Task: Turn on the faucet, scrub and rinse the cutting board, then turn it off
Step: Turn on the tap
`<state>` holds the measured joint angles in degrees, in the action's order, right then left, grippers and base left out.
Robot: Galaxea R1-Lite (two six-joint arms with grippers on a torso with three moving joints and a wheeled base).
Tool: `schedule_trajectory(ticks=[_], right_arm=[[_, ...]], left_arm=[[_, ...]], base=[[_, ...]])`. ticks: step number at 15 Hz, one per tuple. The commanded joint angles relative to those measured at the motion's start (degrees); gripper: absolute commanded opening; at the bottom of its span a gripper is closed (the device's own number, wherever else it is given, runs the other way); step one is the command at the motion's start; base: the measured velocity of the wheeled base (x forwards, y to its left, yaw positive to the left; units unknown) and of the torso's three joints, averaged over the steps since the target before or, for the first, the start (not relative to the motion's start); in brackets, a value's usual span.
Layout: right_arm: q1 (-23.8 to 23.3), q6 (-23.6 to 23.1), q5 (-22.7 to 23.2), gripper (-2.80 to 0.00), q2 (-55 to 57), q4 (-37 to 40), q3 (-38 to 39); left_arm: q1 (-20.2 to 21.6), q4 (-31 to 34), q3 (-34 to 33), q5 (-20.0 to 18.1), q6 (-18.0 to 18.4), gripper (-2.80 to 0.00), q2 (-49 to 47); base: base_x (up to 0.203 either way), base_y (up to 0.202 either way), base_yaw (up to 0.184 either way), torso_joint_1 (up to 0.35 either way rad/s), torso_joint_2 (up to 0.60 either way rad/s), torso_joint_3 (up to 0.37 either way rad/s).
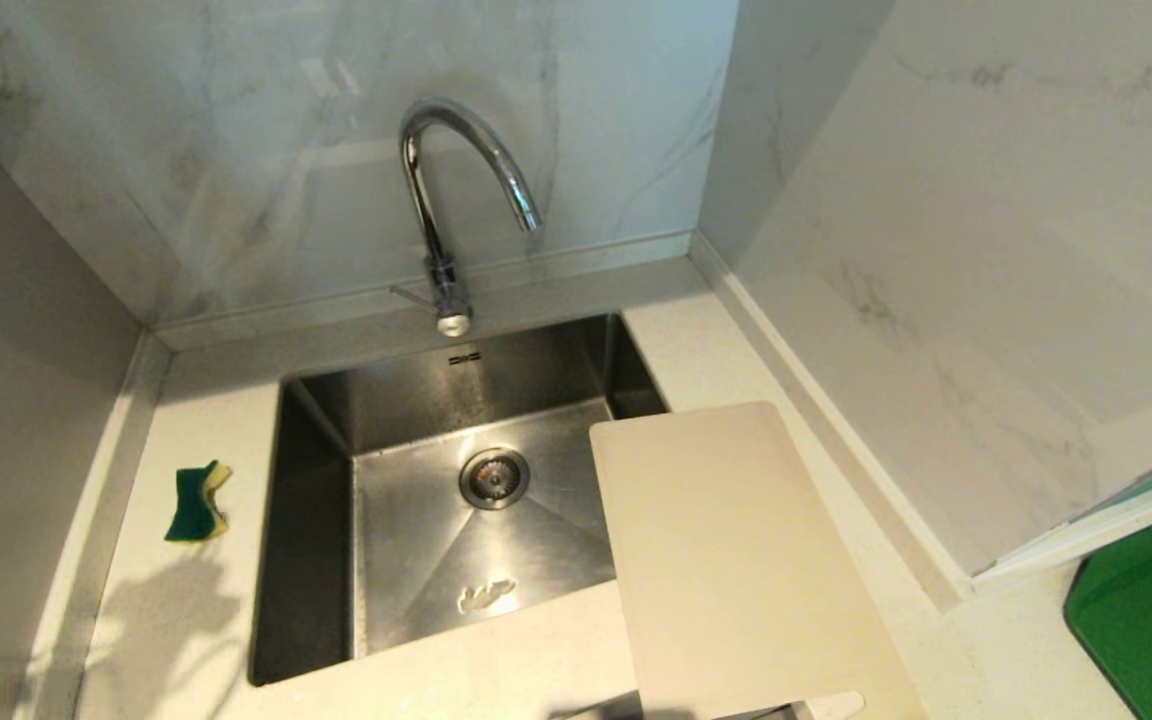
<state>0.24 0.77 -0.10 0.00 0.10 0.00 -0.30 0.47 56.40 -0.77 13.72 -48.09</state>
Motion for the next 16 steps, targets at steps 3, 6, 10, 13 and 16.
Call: schedule_trajectory(ticks=[3,6,10,13,16], right_arm=[[0.0,0.0,0.0,-2.8,0.1,0.0,0.1],[0.0,0.0,0.0,-2.8,0.1,0.0,0.1],[0.0,0.0,0.0,-2.8,0.1,0.0,0.0],[0.0,0.0,0.0,-2.8,0.1,0.0,0.1],[0.0,0.0,0.0,-2.8,0.1,0.0,0.1]], left_arm=[[0.0,-0.9,13.8,1.7,1.2,-2.8,-20.5],[-1.5,-1.1,21.5,4.1,2.6,-2.8,-29.9],[-7.0,-0.9,31.7,9.6,3.3,-2.8,-41.7],[-11.5,-1.2,38.0,17.7,3.2,-2.8,-50.5],[-14.3,-1.2,45.7,24.3,-0.7,-2.8,-58.9]], base=[[0.0,0.0,0.0,0.0,0.0,0.0],[0.0,0.0,0.0,0.0,0.0,0.0],[0.0,0.0,0.0,0.0,0.0,0.0],[0.0,0.0,0.0,0.0,0.0,0.0],[0.0,0.0,0.0,0.0,0.0,0.0]])
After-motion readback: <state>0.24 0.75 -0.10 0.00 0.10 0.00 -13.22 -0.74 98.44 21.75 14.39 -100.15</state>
